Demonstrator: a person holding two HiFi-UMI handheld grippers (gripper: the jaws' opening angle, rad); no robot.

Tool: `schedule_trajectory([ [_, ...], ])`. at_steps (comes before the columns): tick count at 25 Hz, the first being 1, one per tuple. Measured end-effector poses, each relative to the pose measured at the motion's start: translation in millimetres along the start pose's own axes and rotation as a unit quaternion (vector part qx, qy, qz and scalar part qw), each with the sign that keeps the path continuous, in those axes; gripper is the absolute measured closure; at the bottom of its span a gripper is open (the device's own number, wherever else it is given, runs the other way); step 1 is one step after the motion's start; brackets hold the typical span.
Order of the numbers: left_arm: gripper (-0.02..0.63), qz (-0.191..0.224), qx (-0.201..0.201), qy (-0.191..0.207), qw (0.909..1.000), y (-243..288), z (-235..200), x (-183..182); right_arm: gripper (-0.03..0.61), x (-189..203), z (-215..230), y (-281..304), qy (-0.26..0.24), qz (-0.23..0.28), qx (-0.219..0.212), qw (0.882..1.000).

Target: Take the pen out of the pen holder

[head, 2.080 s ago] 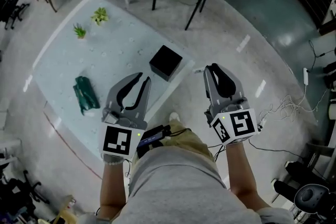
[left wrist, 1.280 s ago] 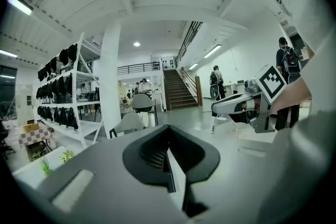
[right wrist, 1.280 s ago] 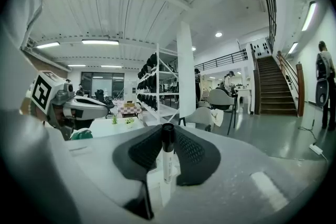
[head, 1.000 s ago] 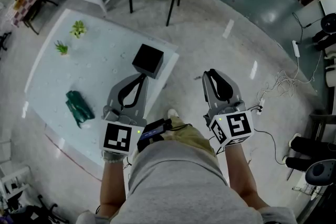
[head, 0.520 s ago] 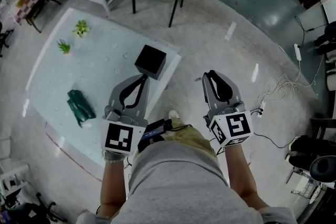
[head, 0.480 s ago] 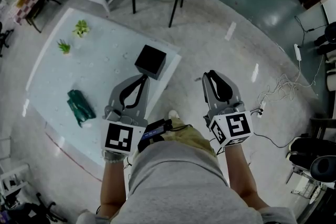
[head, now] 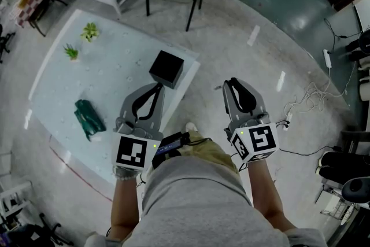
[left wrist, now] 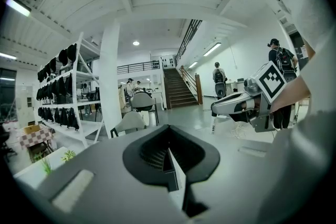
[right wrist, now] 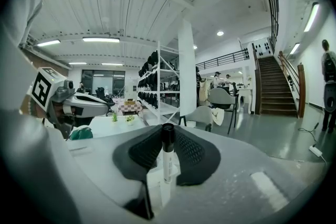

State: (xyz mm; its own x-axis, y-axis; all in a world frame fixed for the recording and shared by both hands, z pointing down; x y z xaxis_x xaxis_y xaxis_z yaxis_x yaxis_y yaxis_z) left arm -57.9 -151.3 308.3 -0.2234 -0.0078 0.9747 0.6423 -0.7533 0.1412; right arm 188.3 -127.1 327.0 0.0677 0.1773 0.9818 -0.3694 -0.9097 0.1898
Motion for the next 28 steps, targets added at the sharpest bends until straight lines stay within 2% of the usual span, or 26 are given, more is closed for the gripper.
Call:
schedule_trajectory([
  [28, 0.614, 0.001, 0.001, -0.004, 1.0000, 1.4, -8.7, 1.5, 0.511, -9.3, -4.0, 3.9, -0.011, 0.000, 0.002, 1.000],
])
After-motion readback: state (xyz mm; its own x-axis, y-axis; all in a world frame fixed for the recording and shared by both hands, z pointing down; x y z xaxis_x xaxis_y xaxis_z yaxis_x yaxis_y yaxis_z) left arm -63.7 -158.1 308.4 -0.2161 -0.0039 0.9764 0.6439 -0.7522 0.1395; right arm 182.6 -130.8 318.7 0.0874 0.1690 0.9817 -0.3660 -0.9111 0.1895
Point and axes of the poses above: the fingertips, and each gripper's own axes: y forward along the fingers, z to its right, x out of its underside, the point moved 9 cm from there along -y, backward along the fingers, and after that the axes turned 2 degrees about -x, right-handed, at the moved point
